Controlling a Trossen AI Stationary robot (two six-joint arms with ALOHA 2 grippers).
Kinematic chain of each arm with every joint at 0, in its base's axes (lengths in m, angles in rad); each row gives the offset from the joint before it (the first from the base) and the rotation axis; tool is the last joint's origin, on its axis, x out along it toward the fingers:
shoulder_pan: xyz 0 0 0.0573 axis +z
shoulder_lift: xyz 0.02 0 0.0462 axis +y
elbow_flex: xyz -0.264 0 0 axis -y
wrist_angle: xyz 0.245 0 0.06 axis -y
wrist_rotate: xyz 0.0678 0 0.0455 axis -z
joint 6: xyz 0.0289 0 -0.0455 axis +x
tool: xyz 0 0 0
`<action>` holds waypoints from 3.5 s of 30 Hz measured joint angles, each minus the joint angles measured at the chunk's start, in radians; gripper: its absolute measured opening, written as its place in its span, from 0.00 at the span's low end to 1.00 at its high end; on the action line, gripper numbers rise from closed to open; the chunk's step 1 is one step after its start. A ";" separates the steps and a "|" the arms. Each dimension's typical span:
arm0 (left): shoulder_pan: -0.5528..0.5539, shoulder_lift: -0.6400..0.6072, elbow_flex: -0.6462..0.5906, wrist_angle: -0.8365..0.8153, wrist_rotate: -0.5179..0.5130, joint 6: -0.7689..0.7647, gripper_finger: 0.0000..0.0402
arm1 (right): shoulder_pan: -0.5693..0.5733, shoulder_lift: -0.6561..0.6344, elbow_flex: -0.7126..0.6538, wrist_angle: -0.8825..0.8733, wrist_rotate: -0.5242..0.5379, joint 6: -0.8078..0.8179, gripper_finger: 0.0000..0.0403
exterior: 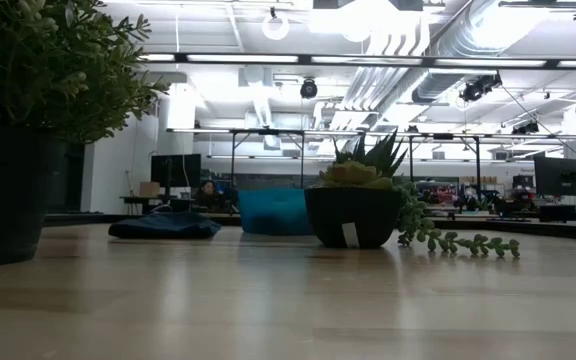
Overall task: Pick and placing Produce into tupperware
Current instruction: Return to Home Position
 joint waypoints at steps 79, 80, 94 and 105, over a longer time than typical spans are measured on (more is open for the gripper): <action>0.000 0.000 0.000 0.000 0.000 0.000 0.06 | -0.163 -0.505 -1.045 0.250 0.131 0.327 0.33; 0.000 0.000 0.000 0.000 0.000 0.000 0.06 | -0.163 -0.505 -1.045 0.250 0.131 0.326 0.33; 0.000 0.000 0.000 0.000 0.000 0.000 0.06 | -0.163 -0.505 -1.045 0.250 0.132 0.326 0.33; 0.000 0.000 0.000 0.000 0.000 0.000 0.06 | -0.163 -0.505 -1.045 0.250 0.132 0.326 0.33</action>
